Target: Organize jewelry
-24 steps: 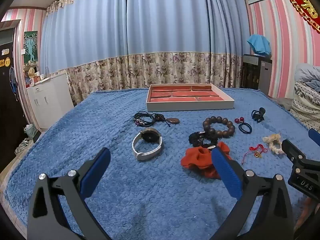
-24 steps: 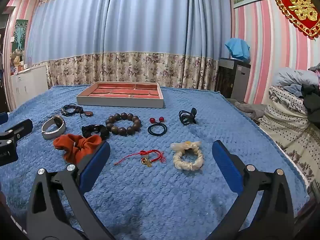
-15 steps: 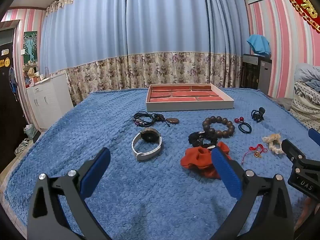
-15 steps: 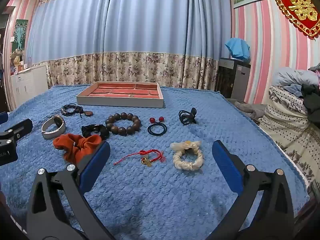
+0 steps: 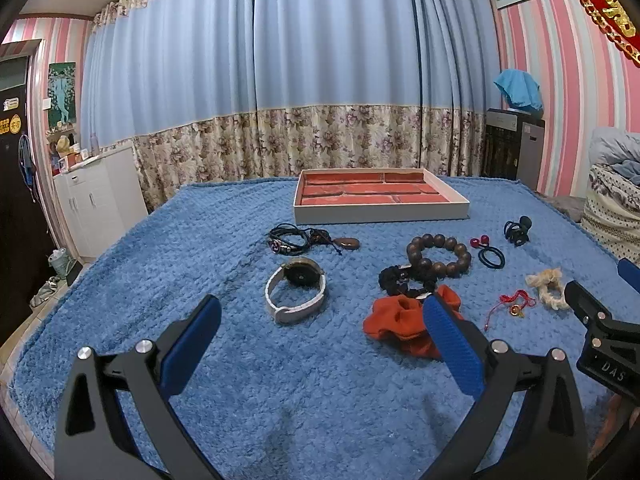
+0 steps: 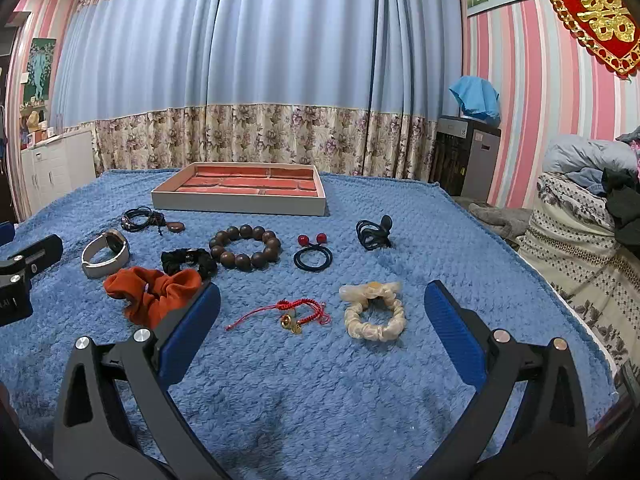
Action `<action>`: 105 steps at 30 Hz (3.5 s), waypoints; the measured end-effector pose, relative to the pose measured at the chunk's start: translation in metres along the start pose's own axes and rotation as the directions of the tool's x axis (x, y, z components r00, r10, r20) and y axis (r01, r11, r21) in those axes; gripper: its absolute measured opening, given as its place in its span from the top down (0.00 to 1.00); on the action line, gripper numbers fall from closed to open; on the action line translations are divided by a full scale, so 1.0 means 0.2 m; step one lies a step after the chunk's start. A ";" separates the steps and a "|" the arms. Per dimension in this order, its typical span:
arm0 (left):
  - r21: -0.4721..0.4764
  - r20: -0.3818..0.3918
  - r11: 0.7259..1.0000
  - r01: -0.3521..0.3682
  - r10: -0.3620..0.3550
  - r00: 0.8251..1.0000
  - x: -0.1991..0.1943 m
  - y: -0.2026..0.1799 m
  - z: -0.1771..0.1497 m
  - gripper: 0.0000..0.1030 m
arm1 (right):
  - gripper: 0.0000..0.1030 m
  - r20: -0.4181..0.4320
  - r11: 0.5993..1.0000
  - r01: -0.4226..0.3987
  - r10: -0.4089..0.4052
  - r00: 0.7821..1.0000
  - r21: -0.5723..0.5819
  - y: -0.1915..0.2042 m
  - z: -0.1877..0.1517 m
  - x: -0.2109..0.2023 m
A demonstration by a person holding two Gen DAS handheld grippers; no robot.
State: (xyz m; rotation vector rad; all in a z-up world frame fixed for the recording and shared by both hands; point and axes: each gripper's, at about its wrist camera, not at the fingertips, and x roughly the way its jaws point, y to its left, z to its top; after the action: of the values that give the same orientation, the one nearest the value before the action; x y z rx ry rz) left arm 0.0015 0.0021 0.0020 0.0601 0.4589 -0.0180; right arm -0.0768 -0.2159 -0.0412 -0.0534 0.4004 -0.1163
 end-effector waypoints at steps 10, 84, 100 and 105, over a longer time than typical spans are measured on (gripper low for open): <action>0.004 -0.003 1.000 0.002 -0.002 1.000 0.02 0.00 0.00 0.04 | 0.04 0.000 1.000 0.002 -0.002 1.000 0.001 0.00 0.00 0.01; -0.023 -0.076 0.999 0.034 -0.035 0.997 0.07 -0.01 -0.04 0.04 | 0.04 -0.068 1.000 -0.030 0.029 0.997 -0.006 -0.02 -0.02 0.09; 0.001 -0.165 0.999 0.053 -0.052 0.985 0.20 0.03 0.11 0.04 | 0.04 -0.124 0.993 -0.093 0.101 0.987 0.070 -0.08 0.06 0.23; 0.004 -0.195 0.997 0.073 -0.071 0.978 0.27 0.05 0.16 0.04 | 0.04 -0.154 0.996 -0.061 0.070 0.986 0.065 -0.07 0.10 0.30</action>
State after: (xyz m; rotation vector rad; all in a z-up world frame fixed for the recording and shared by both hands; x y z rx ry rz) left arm 0.0655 0.0089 0.0074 0.0563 0.6571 -0.0861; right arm -0.0159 -0.2365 -0.0436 0.0284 0.5544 -0.0678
